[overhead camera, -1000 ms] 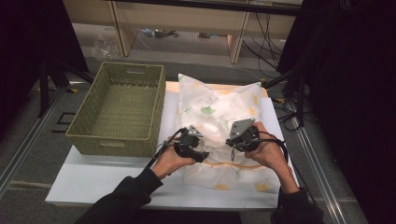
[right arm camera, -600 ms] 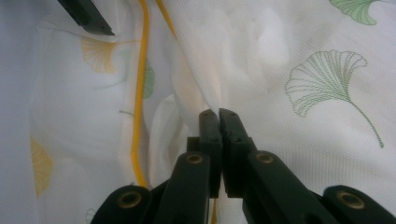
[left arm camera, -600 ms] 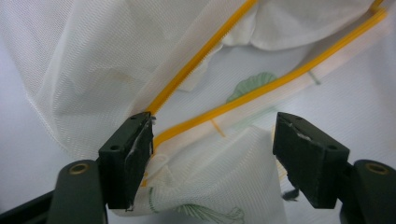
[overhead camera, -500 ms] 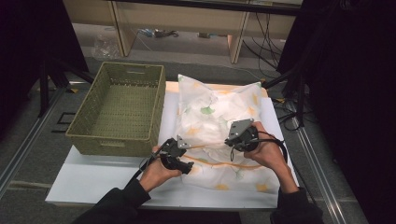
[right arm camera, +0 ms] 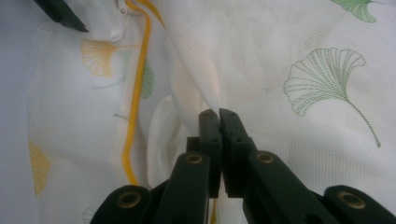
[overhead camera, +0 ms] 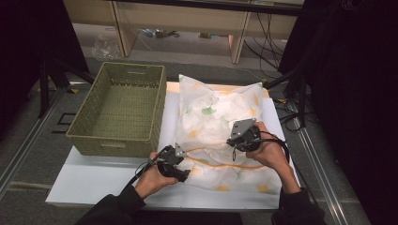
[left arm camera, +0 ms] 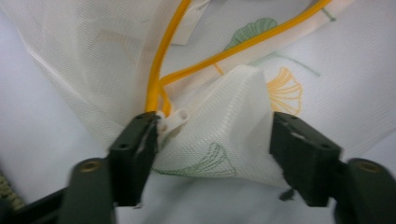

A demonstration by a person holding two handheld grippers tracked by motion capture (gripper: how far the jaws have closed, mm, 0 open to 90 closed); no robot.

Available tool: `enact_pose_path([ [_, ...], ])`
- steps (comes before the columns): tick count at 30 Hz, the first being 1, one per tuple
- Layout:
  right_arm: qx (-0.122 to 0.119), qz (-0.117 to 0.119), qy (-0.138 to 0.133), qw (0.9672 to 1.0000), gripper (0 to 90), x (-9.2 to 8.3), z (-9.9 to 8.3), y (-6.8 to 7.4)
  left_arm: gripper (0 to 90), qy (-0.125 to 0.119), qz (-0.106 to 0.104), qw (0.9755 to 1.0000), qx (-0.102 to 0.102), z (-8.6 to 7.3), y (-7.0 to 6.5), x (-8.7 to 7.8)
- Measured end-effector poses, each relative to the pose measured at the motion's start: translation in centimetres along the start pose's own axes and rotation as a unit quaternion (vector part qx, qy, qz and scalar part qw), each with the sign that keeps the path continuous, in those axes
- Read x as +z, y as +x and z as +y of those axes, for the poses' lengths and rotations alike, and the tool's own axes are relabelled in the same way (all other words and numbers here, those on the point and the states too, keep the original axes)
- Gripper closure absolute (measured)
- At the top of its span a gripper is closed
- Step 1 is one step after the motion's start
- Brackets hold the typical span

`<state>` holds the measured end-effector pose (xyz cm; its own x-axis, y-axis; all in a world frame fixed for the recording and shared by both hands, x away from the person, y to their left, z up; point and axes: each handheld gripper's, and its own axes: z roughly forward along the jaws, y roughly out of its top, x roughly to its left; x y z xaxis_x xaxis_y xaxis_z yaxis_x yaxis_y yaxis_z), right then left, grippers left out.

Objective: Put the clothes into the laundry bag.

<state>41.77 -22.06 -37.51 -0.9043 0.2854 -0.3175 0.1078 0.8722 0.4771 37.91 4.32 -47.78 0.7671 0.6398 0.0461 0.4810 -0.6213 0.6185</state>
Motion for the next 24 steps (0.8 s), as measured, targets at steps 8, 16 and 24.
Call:
enact_pose_path([
  [8, -0.01, 0.004, -0.001, 0.9999, 89.7, 0.0, -0.1, -0.2, 88.1, -0.015, -0.029, 0.9989, 0.034, -0.8, 0.3, -1.5],
  [16, -0.011, 0.009, -0.006, 0.9999, 89.9, -0.6, -0.3, 0.2, 88.8, -0.044, -0.062, 0.9971, 0.005, -2.9, 0.7, -3.4],
  [24, -0.006, 0.068, 0.024, 0.9974, 90.0, 1.0, -1.6, 2.1, 88.8, -0.034, -0.062, 0.9975, -0.002, -3.3, 0.4, -2.9],
])
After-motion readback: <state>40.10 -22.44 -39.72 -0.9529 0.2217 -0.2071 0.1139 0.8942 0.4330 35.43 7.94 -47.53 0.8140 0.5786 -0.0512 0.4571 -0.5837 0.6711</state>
